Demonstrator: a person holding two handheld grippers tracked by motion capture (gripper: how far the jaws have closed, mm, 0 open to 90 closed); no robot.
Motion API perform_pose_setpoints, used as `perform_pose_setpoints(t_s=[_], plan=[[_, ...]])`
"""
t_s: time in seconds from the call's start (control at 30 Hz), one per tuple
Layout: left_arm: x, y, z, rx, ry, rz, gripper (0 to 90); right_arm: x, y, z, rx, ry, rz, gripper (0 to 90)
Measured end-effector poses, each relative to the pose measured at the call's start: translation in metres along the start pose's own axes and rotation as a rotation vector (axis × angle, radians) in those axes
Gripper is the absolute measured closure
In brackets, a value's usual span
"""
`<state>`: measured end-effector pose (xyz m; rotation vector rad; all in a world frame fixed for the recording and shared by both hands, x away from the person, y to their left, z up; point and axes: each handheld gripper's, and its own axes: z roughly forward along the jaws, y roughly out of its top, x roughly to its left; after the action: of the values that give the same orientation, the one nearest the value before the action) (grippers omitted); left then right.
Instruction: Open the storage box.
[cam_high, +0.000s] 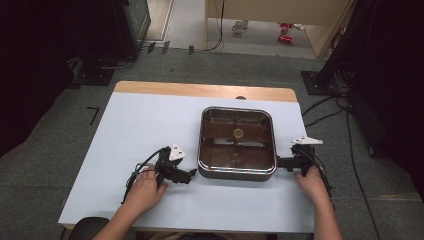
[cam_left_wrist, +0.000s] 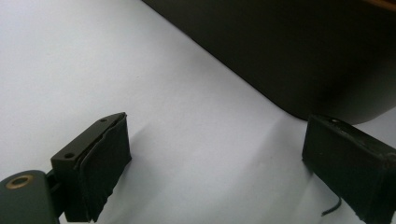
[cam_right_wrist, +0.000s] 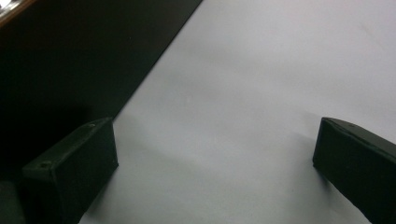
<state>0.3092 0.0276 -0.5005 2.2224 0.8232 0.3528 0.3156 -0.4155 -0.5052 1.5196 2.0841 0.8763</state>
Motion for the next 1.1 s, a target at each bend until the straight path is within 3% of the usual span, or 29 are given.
perform_pose_setpoints(t_s=[0.73,0.9,1.0,1.1], plan=[[-0.0001,0.0003,0.0,0.003,0.001,0.002,7.5,0.0001,0.0,0.0,0.0,0.0,0.0,0.0],[-0.0012,0.003,-0.0005,0.027,0.009,-0.003,8.1,0.0,0.0,0.0,0.0,0.0,0.0,0.0],[0.0017,0.0031,-0.0019,0.031,-0.008,0.011,8.7,0.0,0.0,0.0,0.0,0.0,-0.001,0.0],[0.0037,0.0035,-0.0043,0.023,0.001,0.002,17.2,0.0,0.0,0.0,0.0,0.0,-0.001,0.0]])
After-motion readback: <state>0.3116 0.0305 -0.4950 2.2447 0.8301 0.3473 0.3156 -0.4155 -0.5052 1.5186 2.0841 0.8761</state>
